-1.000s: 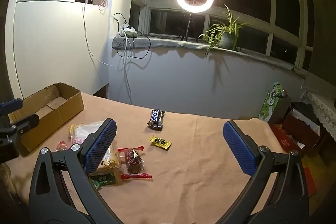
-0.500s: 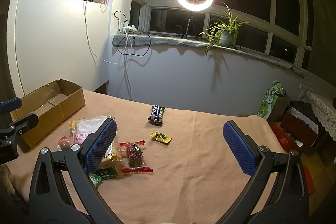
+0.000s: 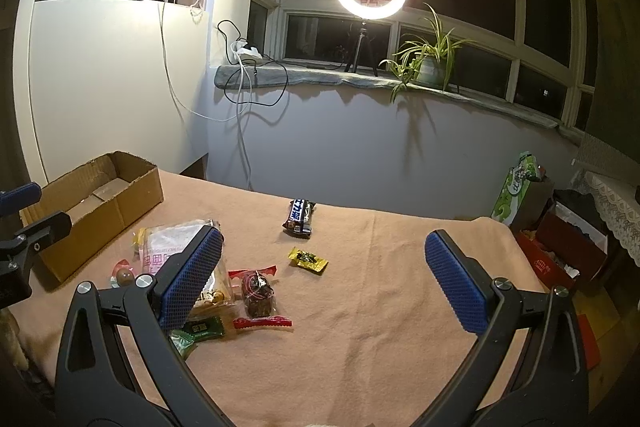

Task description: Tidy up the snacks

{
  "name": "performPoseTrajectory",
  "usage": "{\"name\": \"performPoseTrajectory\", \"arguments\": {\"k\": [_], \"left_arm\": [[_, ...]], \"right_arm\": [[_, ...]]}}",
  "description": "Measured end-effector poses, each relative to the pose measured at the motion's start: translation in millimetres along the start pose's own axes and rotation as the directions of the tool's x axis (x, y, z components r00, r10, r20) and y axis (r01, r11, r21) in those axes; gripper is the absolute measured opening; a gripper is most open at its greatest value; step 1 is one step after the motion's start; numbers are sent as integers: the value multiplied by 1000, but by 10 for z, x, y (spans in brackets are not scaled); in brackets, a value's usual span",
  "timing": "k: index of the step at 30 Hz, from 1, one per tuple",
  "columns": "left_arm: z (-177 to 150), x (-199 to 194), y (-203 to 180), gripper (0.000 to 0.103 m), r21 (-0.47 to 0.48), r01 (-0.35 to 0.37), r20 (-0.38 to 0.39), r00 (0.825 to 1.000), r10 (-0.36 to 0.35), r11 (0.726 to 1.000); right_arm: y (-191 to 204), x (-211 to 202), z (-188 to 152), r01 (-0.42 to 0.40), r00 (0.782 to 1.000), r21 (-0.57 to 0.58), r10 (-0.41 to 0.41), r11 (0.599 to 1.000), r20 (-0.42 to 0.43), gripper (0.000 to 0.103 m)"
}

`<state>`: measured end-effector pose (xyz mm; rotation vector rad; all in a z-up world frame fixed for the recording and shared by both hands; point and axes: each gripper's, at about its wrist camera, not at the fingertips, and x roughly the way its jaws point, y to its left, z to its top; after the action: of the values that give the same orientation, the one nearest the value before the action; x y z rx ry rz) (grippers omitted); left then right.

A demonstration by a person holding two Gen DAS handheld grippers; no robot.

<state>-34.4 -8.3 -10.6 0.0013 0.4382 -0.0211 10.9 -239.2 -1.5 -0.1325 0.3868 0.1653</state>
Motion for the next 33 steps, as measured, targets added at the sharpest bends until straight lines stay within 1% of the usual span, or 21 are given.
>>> {"name": "performPoseTrajectory", "arguments": {"k": [33], "left_arm": [[3, 3, -12, 78, 0, 1, 1, 1000, -1, 1000]], "right_arm": [[18, 3, -19, -7, 1000, 5, 7, 1000, -11, 103]]}}
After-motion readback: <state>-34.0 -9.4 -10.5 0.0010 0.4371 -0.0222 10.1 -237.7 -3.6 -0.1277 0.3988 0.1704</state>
